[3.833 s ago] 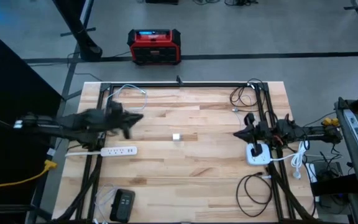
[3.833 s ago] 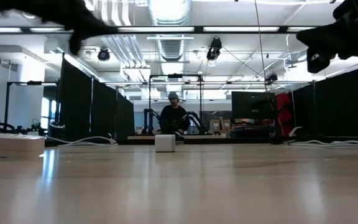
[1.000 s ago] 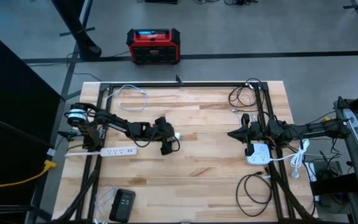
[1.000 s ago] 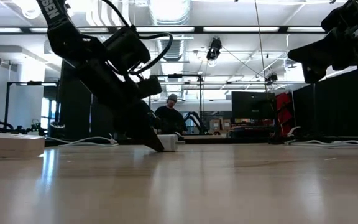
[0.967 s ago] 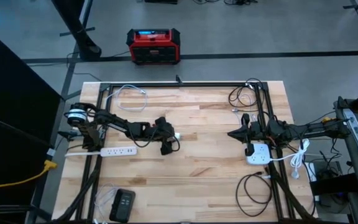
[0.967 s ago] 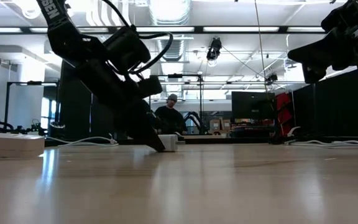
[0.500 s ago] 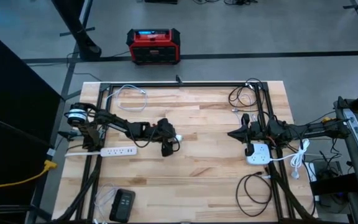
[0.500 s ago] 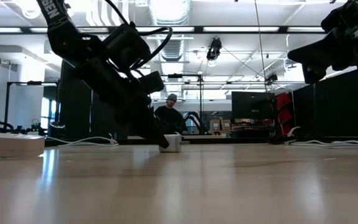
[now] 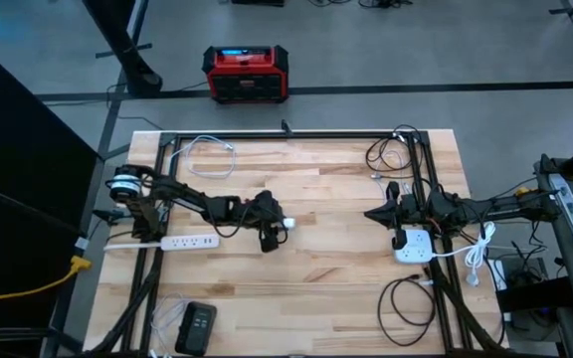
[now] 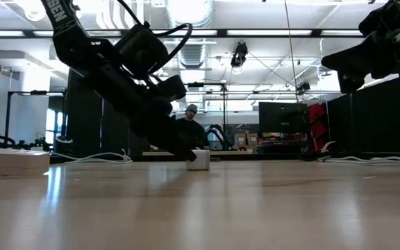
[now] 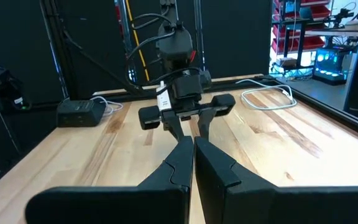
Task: Insert USB
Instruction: Insert the white charger adapter into the left white outlet extension
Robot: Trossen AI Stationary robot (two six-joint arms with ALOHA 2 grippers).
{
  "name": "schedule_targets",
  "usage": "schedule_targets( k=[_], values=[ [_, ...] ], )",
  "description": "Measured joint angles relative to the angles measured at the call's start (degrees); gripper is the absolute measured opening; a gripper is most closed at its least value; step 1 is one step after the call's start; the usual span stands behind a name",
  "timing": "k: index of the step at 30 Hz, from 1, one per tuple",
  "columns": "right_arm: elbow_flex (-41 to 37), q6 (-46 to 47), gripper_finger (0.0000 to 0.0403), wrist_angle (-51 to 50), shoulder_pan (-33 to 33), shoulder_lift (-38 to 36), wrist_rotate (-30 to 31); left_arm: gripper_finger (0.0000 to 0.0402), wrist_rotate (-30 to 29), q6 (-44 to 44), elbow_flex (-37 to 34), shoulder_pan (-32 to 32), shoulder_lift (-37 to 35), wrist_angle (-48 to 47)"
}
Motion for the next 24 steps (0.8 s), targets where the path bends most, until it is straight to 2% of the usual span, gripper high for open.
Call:
schedule_targets(
  k=[8, 18, 24],
  values=[
    [0.0, 0.0, 0.0, 0.0, 0.0, 0.0, 0.0, 0.0143, 0.1, -0.2, 0.7, -0.3, 1.5, 1.0],
    [0.0, 0.0, 0.0, 0.0, 0.0, 0.0, -0.1, 0.0236, 2.9, 2.4, 1.2, -0.4, 1.8, 0.0],
    [0.0, 0.0, 0.0, 0.0, 0.0, 0.0, -0.1, 0.0255, 2.9, 2.2, 1.2, -0.4, 1.8, 0.2]
  ],
)
